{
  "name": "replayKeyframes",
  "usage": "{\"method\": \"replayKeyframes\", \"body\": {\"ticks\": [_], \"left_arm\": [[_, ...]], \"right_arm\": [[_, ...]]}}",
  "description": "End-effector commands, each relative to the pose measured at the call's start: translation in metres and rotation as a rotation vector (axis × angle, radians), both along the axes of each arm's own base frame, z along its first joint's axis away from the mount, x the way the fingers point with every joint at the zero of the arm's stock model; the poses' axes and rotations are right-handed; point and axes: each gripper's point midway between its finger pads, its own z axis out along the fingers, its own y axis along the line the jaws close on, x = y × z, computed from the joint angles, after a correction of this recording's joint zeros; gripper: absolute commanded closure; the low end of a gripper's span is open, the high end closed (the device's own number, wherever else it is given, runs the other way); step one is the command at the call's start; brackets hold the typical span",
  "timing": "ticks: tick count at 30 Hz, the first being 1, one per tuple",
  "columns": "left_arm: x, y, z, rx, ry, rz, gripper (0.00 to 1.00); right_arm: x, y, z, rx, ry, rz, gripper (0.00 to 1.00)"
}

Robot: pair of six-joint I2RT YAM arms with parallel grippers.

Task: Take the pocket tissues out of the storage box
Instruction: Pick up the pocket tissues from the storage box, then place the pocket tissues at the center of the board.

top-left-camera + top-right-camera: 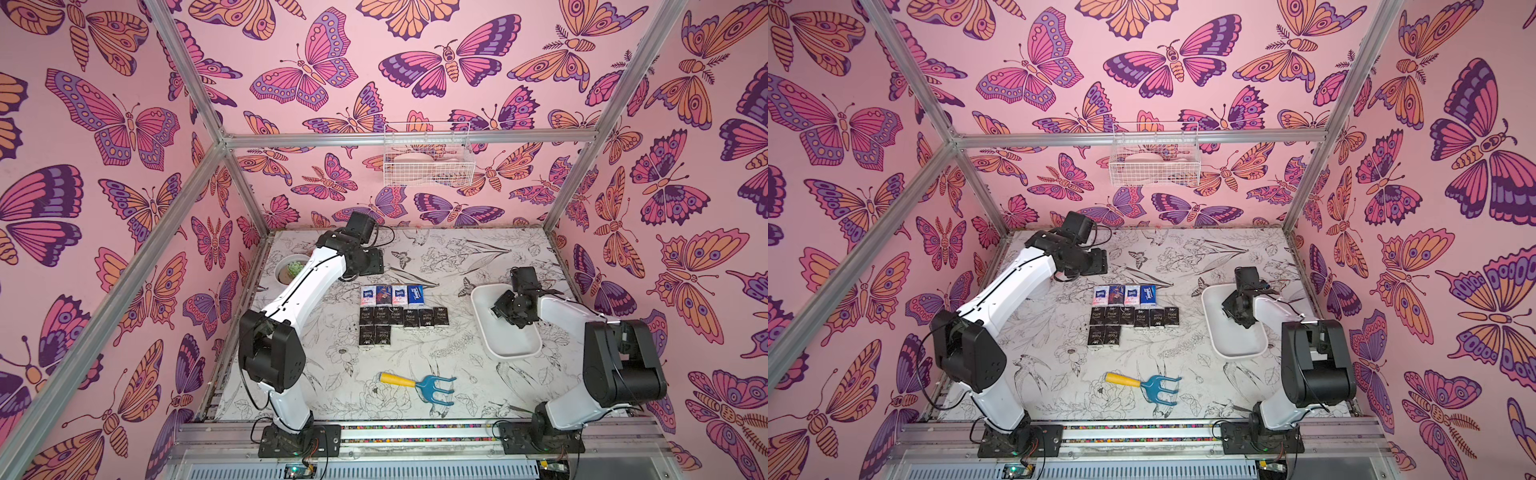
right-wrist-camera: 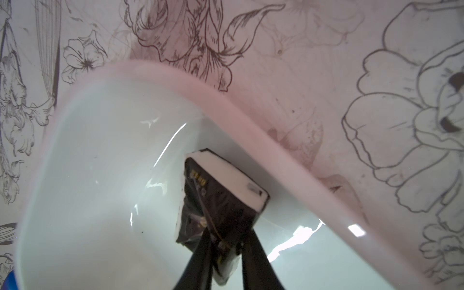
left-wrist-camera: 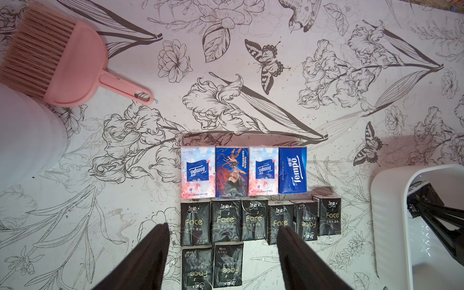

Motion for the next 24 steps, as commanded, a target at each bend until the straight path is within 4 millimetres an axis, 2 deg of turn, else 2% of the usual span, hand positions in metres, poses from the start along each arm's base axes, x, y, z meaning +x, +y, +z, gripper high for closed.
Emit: {"method": "replayKeyframes", "body": {"ticks": [1,6,10,14,17,19,24], "left_arm": [[-0.001,0.005,-0.001,0.011,0.004,0.007,0.26],[-0.003,0.006,0.001,0.009,-0.001,0.007,0.26],[-0.004,0.006,0.004,0.007,-0.006,0.009,0.26],[-0.003,0.005,0.007,0.001,-0.014,0.009,0.26],[-0.003,0.005,0.01,0.0,-0.018,0.011,0.26],[-0.004,0.006,0.01,0.002,-0.021,0.012,0.26],[-0.005,0.008,0.012,0.003,-0.02,0.019,0.26]], "right_arm": [[-0.002,-0.004,0.018,-0.038,-0.001,0.042,0.8],[-0.004,-0.002,0.032,-0.051,0.004,0.111,0.84],[-0.006,0.004,0.053,-0.032,-0.034,0.163,0.84],[-0.007,0.032,0.078,0.051,-0.084,0.288,0.84],[-0.016,0.074,0.091,0.087,-0.089,0.445,0.84],[-0.026,0.111,0.093,0.121,-0.078,0.562,0.84],[-0.062,0.203,0.08,0.189,-0.05,0.809,0.82]]}}
